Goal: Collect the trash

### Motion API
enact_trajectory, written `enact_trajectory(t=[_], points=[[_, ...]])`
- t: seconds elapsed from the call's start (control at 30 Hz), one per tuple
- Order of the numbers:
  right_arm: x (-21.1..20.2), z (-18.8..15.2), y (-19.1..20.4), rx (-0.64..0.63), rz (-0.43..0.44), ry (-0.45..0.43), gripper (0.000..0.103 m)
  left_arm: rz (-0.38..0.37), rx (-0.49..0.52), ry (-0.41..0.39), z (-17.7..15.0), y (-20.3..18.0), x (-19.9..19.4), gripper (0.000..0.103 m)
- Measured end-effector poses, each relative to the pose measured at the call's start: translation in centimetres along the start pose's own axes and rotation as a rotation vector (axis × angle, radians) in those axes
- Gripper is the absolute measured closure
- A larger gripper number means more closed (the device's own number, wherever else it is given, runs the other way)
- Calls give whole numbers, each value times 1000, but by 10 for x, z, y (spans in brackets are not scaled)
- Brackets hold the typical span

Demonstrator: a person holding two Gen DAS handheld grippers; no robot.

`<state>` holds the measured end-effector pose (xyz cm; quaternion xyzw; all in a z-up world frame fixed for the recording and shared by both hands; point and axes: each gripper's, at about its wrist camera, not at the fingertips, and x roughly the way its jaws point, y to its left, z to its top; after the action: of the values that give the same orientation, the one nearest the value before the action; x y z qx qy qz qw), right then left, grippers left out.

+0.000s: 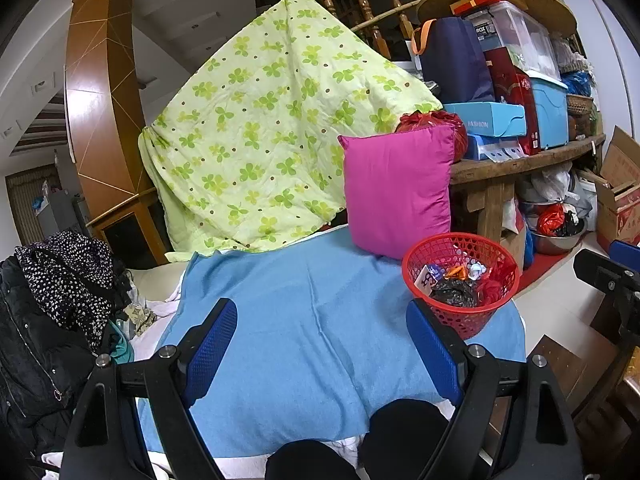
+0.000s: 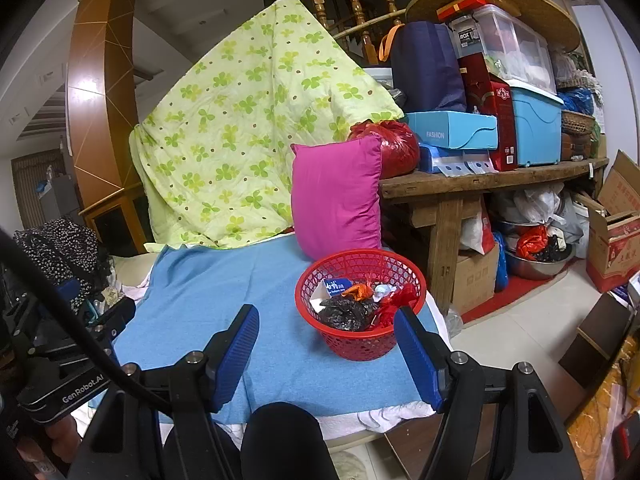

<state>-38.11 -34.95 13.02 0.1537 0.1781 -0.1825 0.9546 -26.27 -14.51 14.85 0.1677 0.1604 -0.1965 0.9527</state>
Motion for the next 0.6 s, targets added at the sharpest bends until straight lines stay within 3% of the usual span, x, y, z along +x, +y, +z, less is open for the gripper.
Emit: enact_trajectory(t=[0.6], points=[[5,1,0,-4,-1,5,30,-8,0,16,-6,2,5,16]])
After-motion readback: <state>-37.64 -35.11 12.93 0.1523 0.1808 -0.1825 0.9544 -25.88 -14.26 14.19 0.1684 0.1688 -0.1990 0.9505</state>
